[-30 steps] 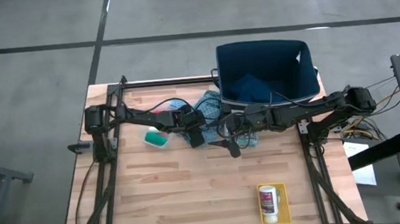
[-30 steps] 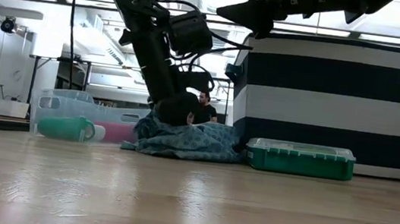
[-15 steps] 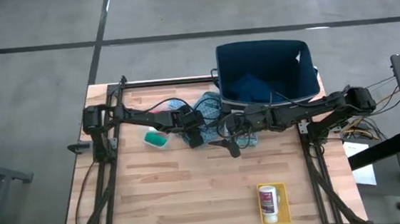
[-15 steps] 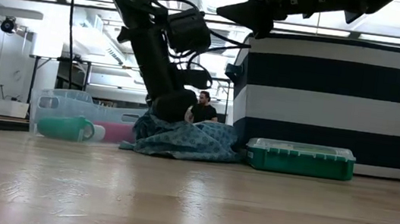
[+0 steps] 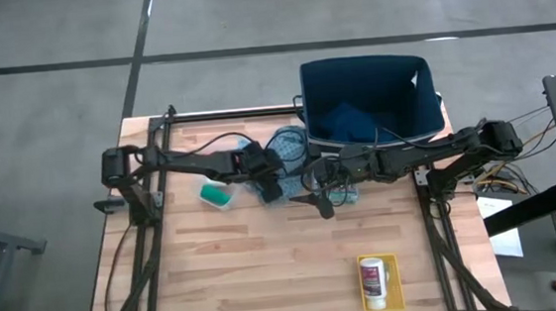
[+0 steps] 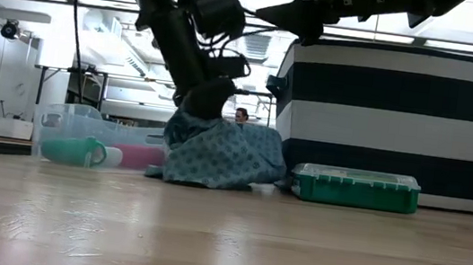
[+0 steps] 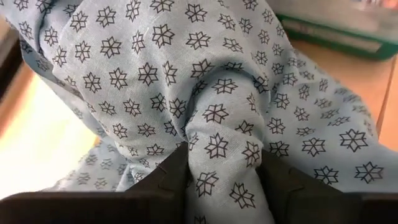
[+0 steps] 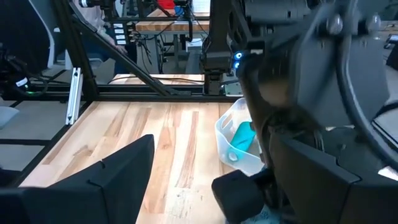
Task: Pick & place medical supplies in basket/bin
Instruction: Put the light blue patient gown into the blue bin
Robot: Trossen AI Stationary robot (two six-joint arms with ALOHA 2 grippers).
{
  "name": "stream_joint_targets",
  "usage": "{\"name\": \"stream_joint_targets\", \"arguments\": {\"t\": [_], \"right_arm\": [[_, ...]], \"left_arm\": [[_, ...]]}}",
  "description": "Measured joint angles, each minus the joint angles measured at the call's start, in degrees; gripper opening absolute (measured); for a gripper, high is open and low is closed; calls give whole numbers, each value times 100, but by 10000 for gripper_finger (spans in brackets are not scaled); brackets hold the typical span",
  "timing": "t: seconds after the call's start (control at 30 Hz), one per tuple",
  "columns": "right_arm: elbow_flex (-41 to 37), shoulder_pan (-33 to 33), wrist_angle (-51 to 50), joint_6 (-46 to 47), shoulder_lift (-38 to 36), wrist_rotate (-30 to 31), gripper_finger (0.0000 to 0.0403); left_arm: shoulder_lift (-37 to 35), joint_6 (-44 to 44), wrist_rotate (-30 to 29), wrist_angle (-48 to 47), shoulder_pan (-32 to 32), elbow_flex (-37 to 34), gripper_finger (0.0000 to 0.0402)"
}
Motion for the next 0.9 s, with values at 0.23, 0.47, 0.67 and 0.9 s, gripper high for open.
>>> {"name": "stream_joint_targets", "arguments": {"t": [0.23, 0.47, 0.67, 0.9], "right_arm": [[0, 0, -2, -2, 0, 0, 316], [0, 2, 0, -17, 0, 0, 306], [0, 1, 2, 4, 0, 0, 301], [0, 2, 0, -3, 0, 0, 311]], "left_arm": [[-363, 20, -241, -12, 0, 12, 123], [-792, 24, -710, -115, 31, 16, 123], [-1255, 21, -1049, -245, 62, 23, 123], [-1741, -4, -1135, -257, 70, 25, 124]]}}
